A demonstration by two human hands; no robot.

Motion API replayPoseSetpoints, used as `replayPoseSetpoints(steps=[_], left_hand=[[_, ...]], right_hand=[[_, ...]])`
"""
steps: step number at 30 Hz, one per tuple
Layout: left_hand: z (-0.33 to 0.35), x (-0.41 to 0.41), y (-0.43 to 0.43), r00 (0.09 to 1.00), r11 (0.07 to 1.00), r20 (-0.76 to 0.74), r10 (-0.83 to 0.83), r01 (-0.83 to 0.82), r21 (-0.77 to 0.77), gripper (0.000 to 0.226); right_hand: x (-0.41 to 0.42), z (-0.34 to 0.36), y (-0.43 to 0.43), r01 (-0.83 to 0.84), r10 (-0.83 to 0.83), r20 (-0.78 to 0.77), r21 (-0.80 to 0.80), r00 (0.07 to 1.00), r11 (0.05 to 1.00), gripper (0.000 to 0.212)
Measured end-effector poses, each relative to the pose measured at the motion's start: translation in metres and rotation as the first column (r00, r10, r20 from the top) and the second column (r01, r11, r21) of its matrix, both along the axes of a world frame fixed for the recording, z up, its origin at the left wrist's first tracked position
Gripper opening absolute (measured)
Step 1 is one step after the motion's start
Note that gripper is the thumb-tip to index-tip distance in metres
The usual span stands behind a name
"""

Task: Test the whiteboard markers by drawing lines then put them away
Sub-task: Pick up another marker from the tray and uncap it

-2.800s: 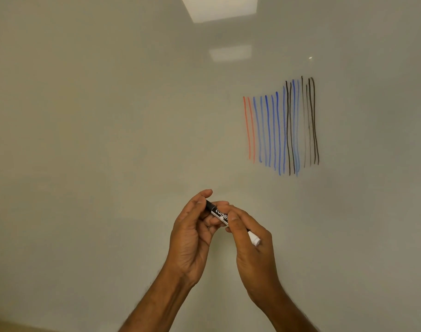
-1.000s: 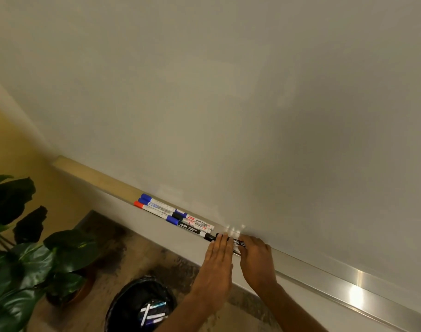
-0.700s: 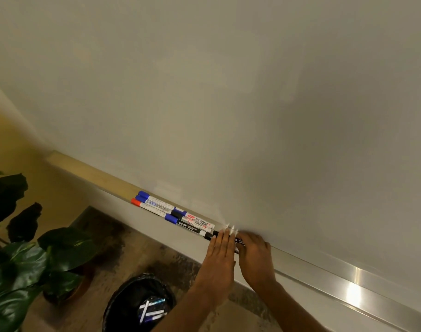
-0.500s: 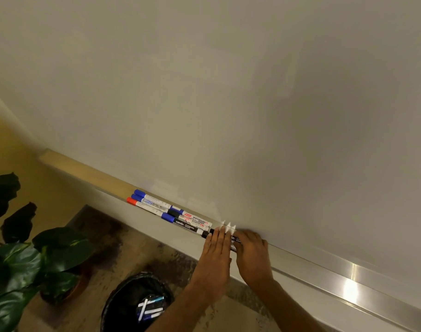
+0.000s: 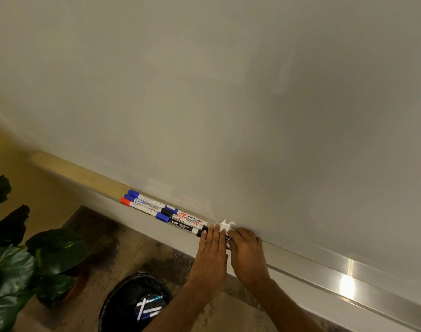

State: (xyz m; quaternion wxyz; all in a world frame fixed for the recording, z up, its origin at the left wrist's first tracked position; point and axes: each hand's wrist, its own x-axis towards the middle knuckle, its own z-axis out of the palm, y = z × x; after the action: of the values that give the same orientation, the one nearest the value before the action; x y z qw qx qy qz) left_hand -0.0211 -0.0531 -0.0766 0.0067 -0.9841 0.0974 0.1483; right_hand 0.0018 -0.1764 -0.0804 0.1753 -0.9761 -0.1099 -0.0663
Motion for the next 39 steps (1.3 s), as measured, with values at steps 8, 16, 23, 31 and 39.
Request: replayPoseSetpoints(steps=[8, 16, 23, 31, 39], left_hand=[[0.009, -0.006, -0.004, 0.99, 0.985, 0.136, 0.047, -0.023, -0.169, 0.086], [0.042, -0.03, -0.052, 0.996, 0.963, 0.079, 0.028, -0.006, -0.268, 0.073], [0.072, -0.06, -0.119, 0.996, 0.94, 0.085, 0.013, 0.017, -0.341, 0.093], [0.086, -0.087, -0.196, 0.996, 0.94, 0.059, -0.067, 0.083, -0.331, 0.102], [0.085, -0.104, -0.268, 0.989, 0.931, 0.065, -0.134, 0.148, -0.334, 0.097]], right_hand=[[-0.031, 0.018, -0.034, 0.03, -0.061, 0.196, 0.158, 0.979, 0.987, 0.025], [-0.07, 0.051, -0.095, 0.08, -0.12, 0.223, 0.177, 0.967, 0.981, 0.031], [-0.11, 0.063, -0.162, 0.161, -0.186, 0.201, 0.136, 0.962, 0.978, 0.037], [-0.155, 0.065, -0.247, 0.288, -0.294, 0.131, 0.057, 0.947, 0.956, 0.054], [-0.189, 0.06, -0.34, 0.448, -0.451, 0.112, 0.049, 0.886, 0.893, 0.059]])
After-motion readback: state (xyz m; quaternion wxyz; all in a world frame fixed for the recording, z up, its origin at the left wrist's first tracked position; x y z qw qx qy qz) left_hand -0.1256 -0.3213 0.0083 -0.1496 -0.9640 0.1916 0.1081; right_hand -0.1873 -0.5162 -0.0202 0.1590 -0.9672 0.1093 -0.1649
